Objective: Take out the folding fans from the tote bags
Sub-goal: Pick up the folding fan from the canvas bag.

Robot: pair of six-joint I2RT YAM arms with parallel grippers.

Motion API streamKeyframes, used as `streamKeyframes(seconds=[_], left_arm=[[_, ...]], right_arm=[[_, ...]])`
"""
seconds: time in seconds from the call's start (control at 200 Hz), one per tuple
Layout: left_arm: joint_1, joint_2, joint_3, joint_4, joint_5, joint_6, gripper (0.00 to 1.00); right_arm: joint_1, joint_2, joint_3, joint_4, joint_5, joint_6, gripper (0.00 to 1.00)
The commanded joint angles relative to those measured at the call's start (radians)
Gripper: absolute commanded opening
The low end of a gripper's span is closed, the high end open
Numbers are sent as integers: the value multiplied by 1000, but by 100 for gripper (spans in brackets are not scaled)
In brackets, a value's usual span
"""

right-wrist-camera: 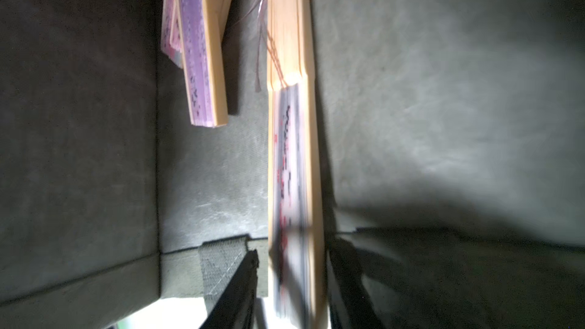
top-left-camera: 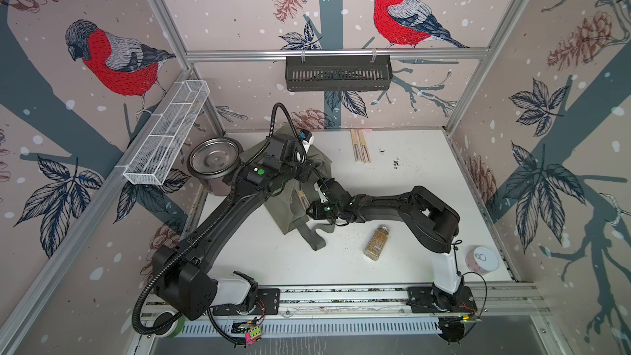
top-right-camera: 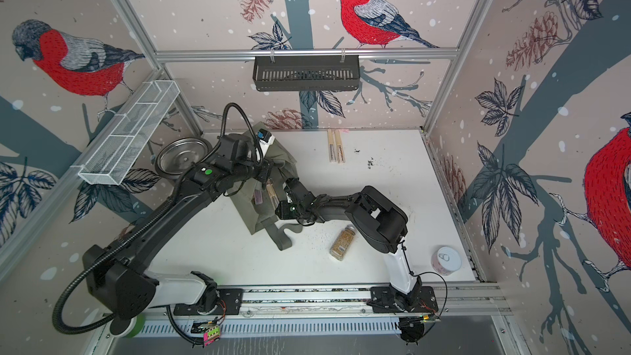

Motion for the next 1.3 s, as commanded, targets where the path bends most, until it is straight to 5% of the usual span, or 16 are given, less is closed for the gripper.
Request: streamKeyframes(seconds=[0.0,0.891,1.296], left_arm=[[-1,-6,2,7,3,9,0],[-3,-2,2,9,-4,8,0],[-3,5,-1,7,-7,12,0]], right_arm=[[-3,17,0,-37,-81,35,35],[13,88,19,116,-216,159,37],[5,36,-25,147,-172,146,24]])
